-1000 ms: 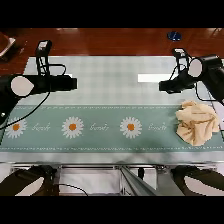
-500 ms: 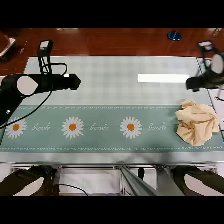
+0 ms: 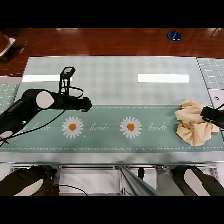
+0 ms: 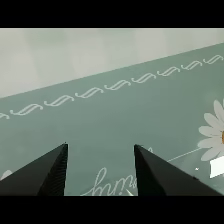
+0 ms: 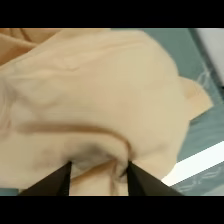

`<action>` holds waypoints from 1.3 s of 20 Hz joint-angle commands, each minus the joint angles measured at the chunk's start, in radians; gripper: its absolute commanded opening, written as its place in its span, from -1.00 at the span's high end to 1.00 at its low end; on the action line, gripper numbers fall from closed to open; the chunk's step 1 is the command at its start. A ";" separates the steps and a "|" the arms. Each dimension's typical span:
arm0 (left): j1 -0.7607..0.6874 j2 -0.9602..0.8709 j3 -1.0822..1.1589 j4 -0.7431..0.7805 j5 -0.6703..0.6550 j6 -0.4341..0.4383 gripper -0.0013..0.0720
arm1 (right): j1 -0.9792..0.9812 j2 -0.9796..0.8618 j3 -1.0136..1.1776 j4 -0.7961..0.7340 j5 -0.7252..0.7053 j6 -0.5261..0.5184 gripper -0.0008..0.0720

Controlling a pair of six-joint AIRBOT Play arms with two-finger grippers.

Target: Fold the shirts.

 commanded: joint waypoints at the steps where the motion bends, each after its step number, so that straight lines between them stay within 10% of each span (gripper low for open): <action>1: -0.018 -0.001 -0.019 -0.011 0.042 -0.005 -0.43 | -0.046 -0.062 -0.080 0.160 -0.125 -0.041 -0.14; 6: -0.016 -0.013 -0.019 0.004 0.093 -0.005 -0.43 | -0.046 -0.215 -0.080 0.240 -0.198 -0.112 -0.07; 9: -0.013 -0.016 -0.016 0.005 0.091 -0.005 -0.43 | -0.046 -0.239 -0.077 0.249 -0.210 -0.168 0.93; 20: 0.194 0.332 0.002 0.003 -0.146 -0.005 -0.43 | -0.045 0.069 0.548 0.676 -0.018 -0.497 0.92; 26: 0.156 0.458 -0.248 -0.008 -0.147 -0.051 -0.43 | -0.045 0.068 0.976 0.864 0.125 -0.468 0.92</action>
